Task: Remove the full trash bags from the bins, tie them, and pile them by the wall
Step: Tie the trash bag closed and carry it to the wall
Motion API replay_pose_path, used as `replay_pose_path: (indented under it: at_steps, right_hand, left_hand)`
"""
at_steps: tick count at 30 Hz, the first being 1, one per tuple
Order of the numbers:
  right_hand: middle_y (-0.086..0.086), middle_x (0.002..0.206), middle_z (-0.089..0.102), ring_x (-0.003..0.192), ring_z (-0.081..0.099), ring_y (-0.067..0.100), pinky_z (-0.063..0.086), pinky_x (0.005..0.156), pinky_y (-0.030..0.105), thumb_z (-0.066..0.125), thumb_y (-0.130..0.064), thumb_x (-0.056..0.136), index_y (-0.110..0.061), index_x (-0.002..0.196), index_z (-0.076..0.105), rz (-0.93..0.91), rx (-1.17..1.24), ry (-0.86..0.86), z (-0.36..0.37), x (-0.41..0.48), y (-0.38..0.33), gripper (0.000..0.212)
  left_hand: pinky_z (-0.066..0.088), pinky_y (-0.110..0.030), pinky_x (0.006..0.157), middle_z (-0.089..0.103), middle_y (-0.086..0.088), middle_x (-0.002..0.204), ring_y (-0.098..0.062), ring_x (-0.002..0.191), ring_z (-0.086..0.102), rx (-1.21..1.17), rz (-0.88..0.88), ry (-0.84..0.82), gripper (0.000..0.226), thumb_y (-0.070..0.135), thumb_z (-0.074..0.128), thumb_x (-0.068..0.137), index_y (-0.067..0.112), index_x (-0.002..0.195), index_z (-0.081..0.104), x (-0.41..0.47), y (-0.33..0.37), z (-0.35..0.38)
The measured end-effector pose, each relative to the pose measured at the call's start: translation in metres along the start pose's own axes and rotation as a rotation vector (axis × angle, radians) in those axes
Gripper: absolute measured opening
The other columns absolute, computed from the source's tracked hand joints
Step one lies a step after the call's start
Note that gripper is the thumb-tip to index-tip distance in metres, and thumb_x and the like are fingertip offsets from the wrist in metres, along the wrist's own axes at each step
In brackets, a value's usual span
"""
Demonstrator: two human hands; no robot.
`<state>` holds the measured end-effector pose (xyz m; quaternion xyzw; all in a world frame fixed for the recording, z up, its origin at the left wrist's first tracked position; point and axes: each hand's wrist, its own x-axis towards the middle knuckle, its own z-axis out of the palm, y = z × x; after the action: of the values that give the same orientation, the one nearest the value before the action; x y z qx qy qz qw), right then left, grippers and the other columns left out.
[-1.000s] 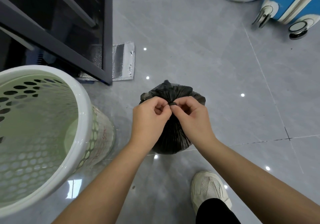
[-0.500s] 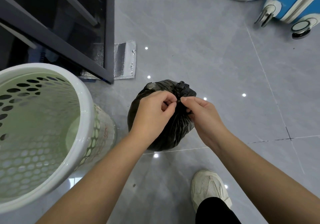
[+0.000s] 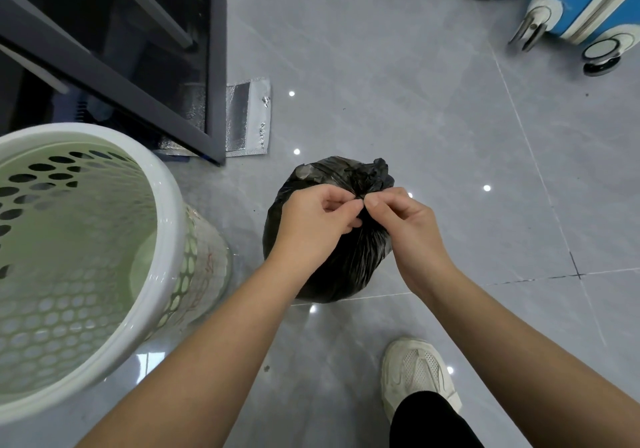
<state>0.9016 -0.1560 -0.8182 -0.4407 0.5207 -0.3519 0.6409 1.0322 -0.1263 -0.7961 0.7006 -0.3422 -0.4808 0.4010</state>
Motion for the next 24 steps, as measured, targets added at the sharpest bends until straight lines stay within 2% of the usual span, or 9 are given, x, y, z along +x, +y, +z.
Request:
replay_pose_path:
  at_steps: [4, 7, 9, 11, 14, 17, 19, 22, 24]
  right_hand:
    - [0.002, 0.090, 0.060, 0.091, 0.060, 0.021, 0.049, 0.089, 0.032, 0.069, -0.016, 0.084, -0.018, 0.074, 0.075, -0.041, -0.053, 0.038, 0.003, 0.000, 0.001, 0.012]
    - [0.003, 0.090, 0.063, 0.086, 0.063, 0.013, 0.052, 0.084, 0.030, 0.071, -0.018, 0.082, -0.013, 0.072, 0.072, 0.000, -0.094, 0.143, 0.009, 0.001, 0.003, 0.011]
    - [0.004, 0.093, 0.068, 0.088, 0.067, 0.016, 0.054, 0.086, 0.035, 0.071, -0.021, 0.080, -0.012, 0.073, 0.072, 0.067, -0.081, 0.190, 0.012, 0.003, 0.003, 0.011]
    - [0.005, 0.088, 0.070, 0.084, 0.067, 0.017, 0.055, 0.082, 0.035, 0.068, -0.022, 0.080, -0.007, 0.078, 0.072, 0.158, -0.023, 0.202, 0.014, 0.005, 0.000, 0.015]
    - [0.009, 0.077, 0.062, 0.074, 0.059, 0.016, 0.052, 0.072, 0.032, 0.065, -0.017, 0.082, 0.003, 0.085, 0.069, 0.297, 0.045, 0.218, 0.016, 0.009, -0.005, 0.021]
    - [0.006, 0.078, 0.066, 0.074, 0.060, 0.015, 0.050, 0.069, 0.031, 0.064, -0.020, 0.080, -0.008, 0.079, 0.070, 0.369, 0.003, 0.138, 0.016, 0.014, -0.010, 0.014]
    - [0.001, 0.076, 0.062, 0.067, 0.059, 0.012, 0.046, 0.065, 0.027, 0.060, -0.018, 0.083, -0.014, 0.086, 0.064, 0.307, -0.108, 0.046, 0.010, 0.014, -0.011, 0.006]
    - [-0.003, 0.080, 0.060, 0.068, 0.057, 0.009, 0.044, 0.065, 0.020, 0.062, -0.017, 0.081, -0.025, 0.107, 0.053, 0.000, -0.534, -0.116, -0.005, 0.012, -0.006, 0.029]
    - [-0.004, 0.079, 0.055, 0.072, 0.054, 0.013, 0.041, 0.065, 0.021, 0.066, -0.021, 0.079, -0.027, 0.103, 0.052, -0.175, -0.815, -0.192, -0.009, 0.012, 0.001, 0.028]
  left_hand:
    - [0.059, -0.034, 0.077, 0.073, -0.001, 0.069, -0.013, 0.071, 0.072, 0.016, -0.051, 0.066, 0.008, 0.014, 0.069, 0.077, 0.022, 0.074, 0.069, 0.005, 0.001, 0.004]
    - [0.053, -0.016, 0.071, 0.069, 0.009, 0.068, 0.001, 0.067, 0.065, 0.181, 0.040, 0.162, 0.010, 0.016, 0.068, 0.075, 0.026, 0.072, 0.068, 0.005, 0.001, 0.011]
    - [0.049, -0.011, 0.066, 0.067, 0.011, 0.068, 0.003, 0.066, 0.062, 0.252, 0.128, 0.194, 0.009, 0.016, 0.066, 0.078, 0.023, 0.074, 0.067, 0.002, 0.001, 0.014]
    - [0.051, -0.017, 0.067, 0.067, 0.010, 0.068, -0.002, 0.067, 0.062, 0.303, 0.225, 0.214, 0.005, 0.015, 0.065, 0.079, 0.019, 0.077, 0.067, 0.000, -0.001, 0.016]
    - [0.054, -0.032, 0.067, 0.067, 0.006, 0.069, -0.009, 0.065, 0.063, 0.348, 0.352, 0.243, 0.003, 0.014, 0.062, 0.080, 0.014, 0.080, 0.065, -0.002, -0.009, 0.016]
    - [0.054, -0.034, 0.066, 0.066, 0.004, 0.072, -0.010, 0.066, 0.062, 0.380, 0.413, 0.258, 0.004, 0.012, 0.061, 0.082, 0.013, 0.083, 0.065, -0.003, -0.015, 0.014]
    - [0.053, -0.029, 0.066, 0.065, 0.006, 0.070, -0.009, 0.066, 0.061, 0.379, 0.390, 0.242, 0.004, 0.011, 0.062, 0.082, 0.014, 0.083, 0.064, -0.002, -0.016, 0.009]
    - [0.052, -0.020, 0.066, 0.061, 0.012, 0.068, -0.003, 0.067, 0.058, 0.363, 0.339, 0.176, 0.008, 0.011, 0.061, 0.083, 0.018, 0.081, 0.061, 0.001, -0.014, 0.000]
    - [0.053, -0.024, 0.069, 0.062, 0.010, 0.069, -0.004, 0.067, 0.060, 0.369, 0.318, 0.126, 0.007, 0.013, 0.060, 0.084, 0.020, 0.082, 0.059, 0.001, -0.014, -0.005]
